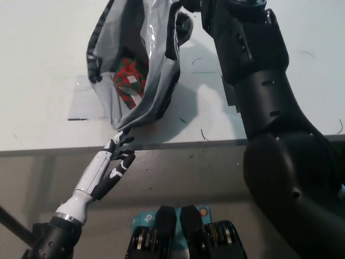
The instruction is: The robot uses its right hand to pick up a bag of coffee beans and puts it in the black plastic bag, then the robot grabs the top of the bag and lifts it.
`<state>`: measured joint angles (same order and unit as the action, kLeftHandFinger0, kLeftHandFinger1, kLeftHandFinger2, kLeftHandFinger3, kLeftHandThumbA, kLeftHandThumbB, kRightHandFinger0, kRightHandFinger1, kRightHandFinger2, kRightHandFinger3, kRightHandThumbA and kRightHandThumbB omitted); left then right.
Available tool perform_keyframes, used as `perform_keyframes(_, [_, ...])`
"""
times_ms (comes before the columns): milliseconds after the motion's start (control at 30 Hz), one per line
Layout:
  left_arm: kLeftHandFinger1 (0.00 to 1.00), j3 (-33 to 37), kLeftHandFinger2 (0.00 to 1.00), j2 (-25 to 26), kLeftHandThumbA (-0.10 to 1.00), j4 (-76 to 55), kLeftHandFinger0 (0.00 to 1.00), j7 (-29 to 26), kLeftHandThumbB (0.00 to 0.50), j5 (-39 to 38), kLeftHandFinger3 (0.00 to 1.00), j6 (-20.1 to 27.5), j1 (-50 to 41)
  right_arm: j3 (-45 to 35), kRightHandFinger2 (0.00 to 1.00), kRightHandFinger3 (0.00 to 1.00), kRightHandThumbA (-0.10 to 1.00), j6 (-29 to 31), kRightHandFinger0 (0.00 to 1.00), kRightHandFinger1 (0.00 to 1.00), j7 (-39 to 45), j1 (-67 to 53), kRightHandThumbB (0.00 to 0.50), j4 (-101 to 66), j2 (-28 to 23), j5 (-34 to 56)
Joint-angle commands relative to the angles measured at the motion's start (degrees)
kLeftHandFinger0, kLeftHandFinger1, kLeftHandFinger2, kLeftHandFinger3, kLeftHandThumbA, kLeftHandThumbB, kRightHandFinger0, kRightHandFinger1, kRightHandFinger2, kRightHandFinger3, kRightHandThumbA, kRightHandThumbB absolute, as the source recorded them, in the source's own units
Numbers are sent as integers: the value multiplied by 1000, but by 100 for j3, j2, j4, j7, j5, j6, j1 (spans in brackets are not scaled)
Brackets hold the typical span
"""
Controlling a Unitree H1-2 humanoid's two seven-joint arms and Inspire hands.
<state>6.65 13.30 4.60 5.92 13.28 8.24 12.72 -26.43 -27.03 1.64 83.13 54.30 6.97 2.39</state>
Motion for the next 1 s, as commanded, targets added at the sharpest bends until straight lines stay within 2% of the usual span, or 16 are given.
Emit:
perform_keyframes(0, [758, 41, 897, 119, 982, -191, 765, 70, 60, 88, 1000, 156, 112, -1032, 660, 1000, -100, 136, 0, 63, -830, 1792, 89, -47, 167, 1625])
perform_keyframes(100, [759, 56, 896, 113, 984, -186, 772, 66, 61, 104, 1000, 157, 110, -1157, 688, 1000, -100, 261, 0, 64, -940, 1937, 67, 40, 201, 1650])
perform_keyframes(200, [760, 58, 895, 109, 984, -220, 776, 75, 63, 100, 1000, 110, 96, -1226, 711, 1000, -100, 322, 0, 76, -1048, 2091, 67, 82, 216, 1668])
perform_keyframes(300, [760, 70, 894, 101, 979, -236, 772, 90, 52, 85, 1000, 101, 112, -1187, 742, 1000, -100, 420, 0, 129, -1133, 2307, 54, 54, 217, 1616])
perform_keyframes(400, [761, 75, 895, 100, 976, -237, 772, 89, 52, 82, 1000, 112, 111, -1106, 764, 1000, -100, 432, 0, 152, -1151, 2398, 64, 51, 194, 1537])
perform_keyframes(467, [787, 77, 929, 91, 951, -259, 784, 113, 85, 39, 1000, 83, 102, -1039, 768, 1000, -100, 411, 0, 163, -1153, 2452, 72, 54, 159, 1482])
perform_keyframes(533, [852, 71, 995, 97, 955, -303, 824, 130, 156, 14, 1000, 51, 91, -1012, 767, 1000, -100, 409, 0, 162, -1156, 2512, 68, 84, 127, 1484])
perform_keyframes(600, [885, 71, 1000, 94, 963, -329, 845, 143, 185, -26, 1000, 77, 69, -989, 781, 1000, -100, 444, 0, 183, -1163, 2530, 75, 90, 109, 1493])
perform_keyframes(800, [938, 106, 1000, 118, 997, -350, 906, 159, 195, 29, 1000, 50, 62, -944, 820, 1000, -100, 591, 0, 222, -1118, 2682, 73, 202, 85, 1560])
perform_keyframes(900, [925, 146, 1000, 150, 994, -345, 902, 212, 176, 35, 1000, 52, 74, -937, 826, 1000, -100, 576, 0, 239, -1106, 2812, 86, 265, 88, 1587])
perform_keyframes(967, [917, 223, 1000, 223, 1000, -310, 909, 354, 197, -27, 1000, 120, 95, -883, 823, 1000, -100, 593, 0, 241, -1081, 2868, 95, 307, 95, 1560])
